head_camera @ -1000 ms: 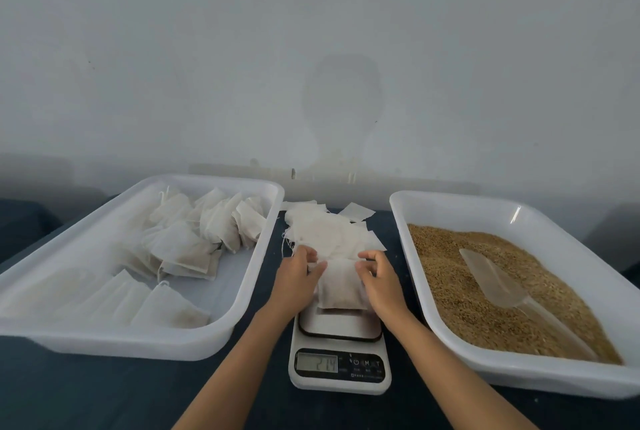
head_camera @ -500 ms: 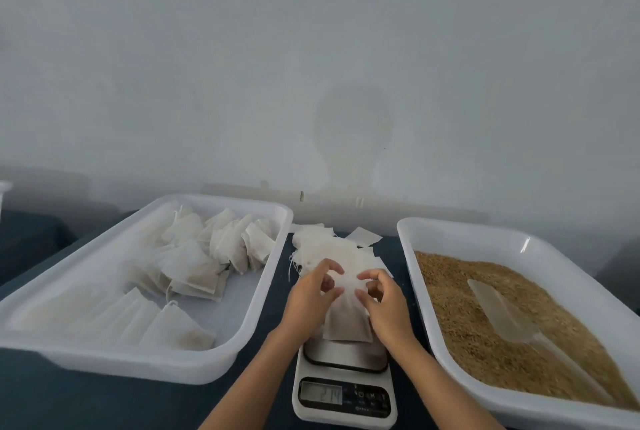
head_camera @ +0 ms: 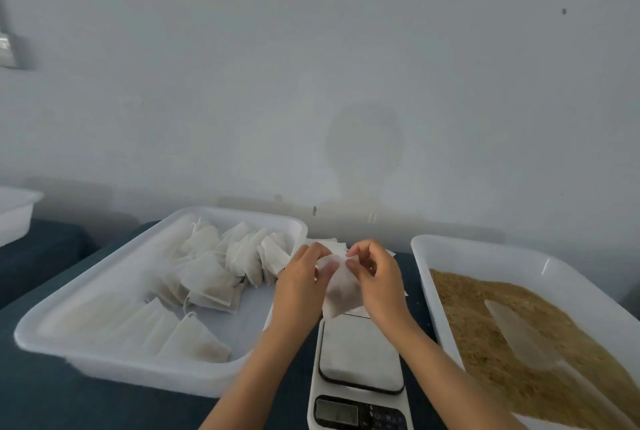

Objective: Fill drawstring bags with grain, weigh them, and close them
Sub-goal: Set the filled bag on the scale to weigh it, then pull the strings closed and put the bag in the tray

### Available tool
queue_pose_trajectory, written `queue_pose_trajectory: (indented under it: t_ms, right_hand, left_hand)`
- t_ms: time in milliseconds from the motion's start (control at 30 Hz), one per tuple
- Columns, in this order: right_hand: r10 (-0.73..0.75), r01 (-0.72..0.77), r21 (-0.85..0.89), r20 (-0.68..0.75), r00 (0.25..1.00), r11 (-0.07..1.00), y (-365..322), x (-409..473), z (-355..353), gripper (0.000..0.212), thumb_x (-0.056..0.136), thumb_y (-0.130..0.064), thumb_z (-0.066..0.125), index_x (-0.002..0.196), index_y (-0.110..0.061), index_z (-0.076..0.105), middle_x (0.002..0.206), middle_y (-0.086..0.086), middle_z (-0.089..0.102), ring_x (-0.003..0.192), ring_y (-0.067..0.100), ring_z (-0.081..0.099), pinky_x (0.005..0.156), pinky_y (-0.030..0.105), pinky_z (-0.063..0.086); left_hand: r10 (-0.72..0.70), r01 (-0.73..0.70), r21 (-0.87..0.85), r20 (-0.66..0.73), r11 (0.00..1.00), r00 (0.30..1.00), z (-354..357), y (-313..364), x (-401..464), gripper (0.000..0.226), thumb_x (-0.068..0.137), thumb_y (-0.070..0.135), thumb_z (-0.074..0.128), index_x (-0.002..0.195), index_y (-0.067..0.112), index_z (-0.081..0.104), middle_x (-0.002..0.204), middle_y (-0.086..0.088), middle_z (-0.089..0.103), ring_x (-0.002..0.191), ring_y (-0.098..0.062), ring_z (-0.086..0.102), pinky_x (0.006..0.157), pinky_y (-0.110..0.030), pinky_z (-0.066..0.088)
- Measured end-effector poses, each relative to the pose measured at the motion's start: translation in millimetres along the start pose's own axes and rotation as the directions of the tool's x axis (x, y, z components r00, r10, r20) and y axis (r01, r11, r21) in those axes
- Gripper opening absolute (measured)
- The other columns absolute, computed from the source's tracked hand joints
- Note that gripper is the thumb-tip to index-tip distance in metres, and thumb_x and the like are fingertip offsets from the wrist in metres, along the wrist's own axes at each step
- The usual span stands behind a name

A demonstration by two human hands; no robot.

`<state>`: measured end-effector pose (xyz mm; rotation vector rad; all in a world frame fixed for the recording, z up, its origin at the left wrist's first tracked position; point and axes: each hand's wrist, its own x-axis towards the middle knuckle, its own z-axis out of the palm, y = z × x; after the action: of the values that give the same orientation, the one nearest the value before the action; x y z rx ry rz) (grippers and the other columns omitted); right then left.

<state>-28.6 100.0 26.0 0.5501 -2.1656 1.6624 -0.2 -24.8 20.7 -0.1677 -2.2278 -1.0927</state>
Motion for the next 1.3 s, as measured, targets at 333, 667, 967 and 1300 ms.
queue_pose_trajectory:
  t_ms: [333,667,967,1300]
  right_hand:
    - [-0.053,0.028,0.099,0.26,0.964,0.995,-35.5,5.6,97.6,0.025,0.089,-0.004,0.058,0.08,-0.027,0.055,0.081,-0.011,0.06,0.072,-0.005,0.055,0.069,0.009,0.044]
    - [0.106,0.096,-0.289,0.611,0.785,0.953,-27.0,-10.1,151.6,0.009,0.093,-0.01,0.053,0.097,-0.019,0.055,0.083,-0.009,0.05,0.077,0.006,0.05,0.07,0.022,0.044]
    - [0.446,0.512,-0.677,0.735,0.51,0.529,-38.6,-19.3,157.3,0.017,0.09,-0.014,0.046,0.096,-0.005,0.059,0.073,0.006,0.052,0.067,0.023,0.05,0.059,0.03,0.034]
    - [0.611,0.534,-0.652,0.738,0.286,0.538,-39.6,-18.6,162.3,0.033,0.096,-0.02,0.045,0.119,0.002,0.053,0.109,0.019,0.055,0.089,0.026,0.046,0.079,0.035,0.036]
  left_hand:
    - [-0.237,0.205,0.248,0.108,0.947,0.966,-99.3,-42.3,-0.6,0.015,0.097,0.027,0.046,0.083,0.021,0.042,0.064,0.009,0.05,0.05,-0.001,0.048,0.047,-0.015,0.032]
    - [-0.574,0.501,0.28,0.394,0.819,0.718,-133.6,-80.3,-24.9,0.015,0.098,0.02,0.04,0.108,0.014,0.049,0.093,-0.007,0.065,0.077,-0.021,0.069,0.077,-0.034,0.057]
    - [-0.669,0.142,0.754,0.458,0.641,0.585,-138.8,-92.4,-21.9,0.019,0.09,0.018,0.047,0.074,0.016,0.038,0.069,0.005,0.039,0.067,-0.012,0.042,0.058,-0.021,0.029]
    - [-0.473,0.154,0.729,0.254,0.667,0.843,-123.8,-89.8,-17.6,0.013,0.09,0.008,0.041,0.096,0.017,0.035,0.112,-0.004,0.049,0.109,-0.021,0.051,0.082,-0.024,0.039]
